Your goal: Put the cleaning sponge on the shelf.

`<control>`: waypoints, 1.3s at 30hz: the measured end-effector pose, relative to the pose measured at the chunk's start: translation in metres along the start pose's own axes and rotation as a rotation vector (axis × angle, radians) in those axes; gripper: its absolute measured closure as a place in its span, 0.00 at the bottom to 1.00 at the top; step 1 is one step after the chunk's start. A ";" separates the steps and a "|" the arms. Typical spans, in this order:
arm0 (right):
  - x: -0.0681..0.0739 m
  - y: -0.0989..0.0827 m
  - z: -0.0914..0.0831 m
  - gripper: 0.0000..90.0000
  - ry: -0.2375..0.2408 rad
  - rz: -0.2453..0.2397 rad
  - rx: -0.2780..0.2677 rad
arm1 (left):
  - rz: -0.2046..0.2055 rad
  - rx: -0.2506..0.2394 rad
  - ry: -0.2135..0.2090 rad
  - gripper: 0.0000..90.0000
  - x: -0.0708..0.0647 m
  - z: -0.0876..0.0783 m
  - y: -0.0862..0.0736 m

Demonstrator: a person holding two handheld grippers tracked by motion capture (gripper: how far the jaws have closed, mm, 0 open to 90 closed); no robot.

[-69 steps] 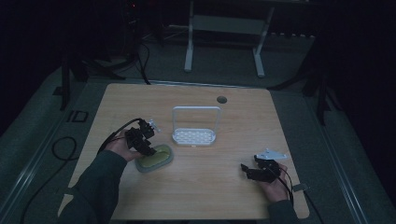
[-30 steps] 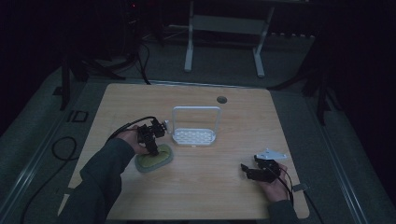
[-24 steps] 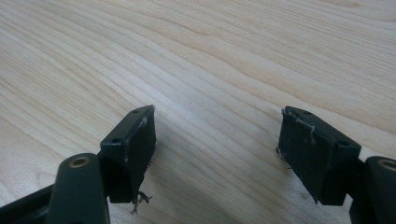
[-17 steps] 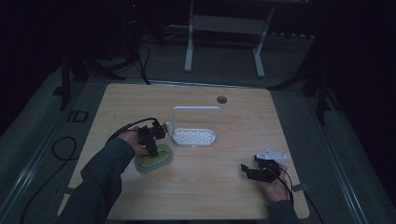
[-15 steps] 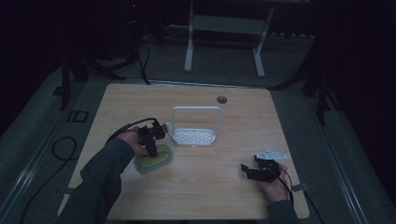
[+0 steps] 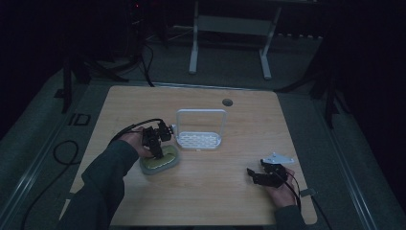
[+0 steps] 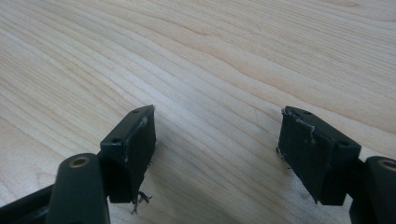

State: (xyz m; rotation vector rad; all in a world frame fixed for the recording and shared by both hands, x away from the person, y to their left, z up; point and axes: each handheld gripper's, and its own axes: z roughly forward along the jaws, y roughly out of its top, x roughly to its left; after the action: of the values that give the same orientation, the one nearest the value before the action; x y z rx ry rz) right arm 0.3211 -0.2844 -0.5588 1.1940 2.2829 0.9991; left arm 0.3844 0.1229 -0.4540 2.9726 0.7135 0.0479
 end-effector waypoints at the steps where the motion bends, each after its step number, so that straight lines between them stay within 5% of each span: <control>1: 0.000 0.000 0.000 0.30 0.000 0.000 0.000 | 0.003 -0.002 0.002 0.80 -0.001 0.000 0.001; 25: 0.000 0.000 0.000 0.30 0.000 -0.001 -0.001 | 0.137 -0.052 0.050 0.80 -0.023 -0.026 0.034; 39: 0.000 0.000 0.000 0.30 -0.001 -0.001 -0.002 | 0.177 -0.086 0.073 0.80 -0.030 -0.037 0.045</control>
State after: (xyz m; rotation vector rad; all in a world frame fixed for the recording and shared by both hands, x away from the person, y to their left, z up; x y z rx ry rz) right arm 0.3212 -0.2844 -0.5588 1.1926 2.2811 1.0002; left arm 0.3765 0.0723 -0.4137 2.9549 0.4415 0.1940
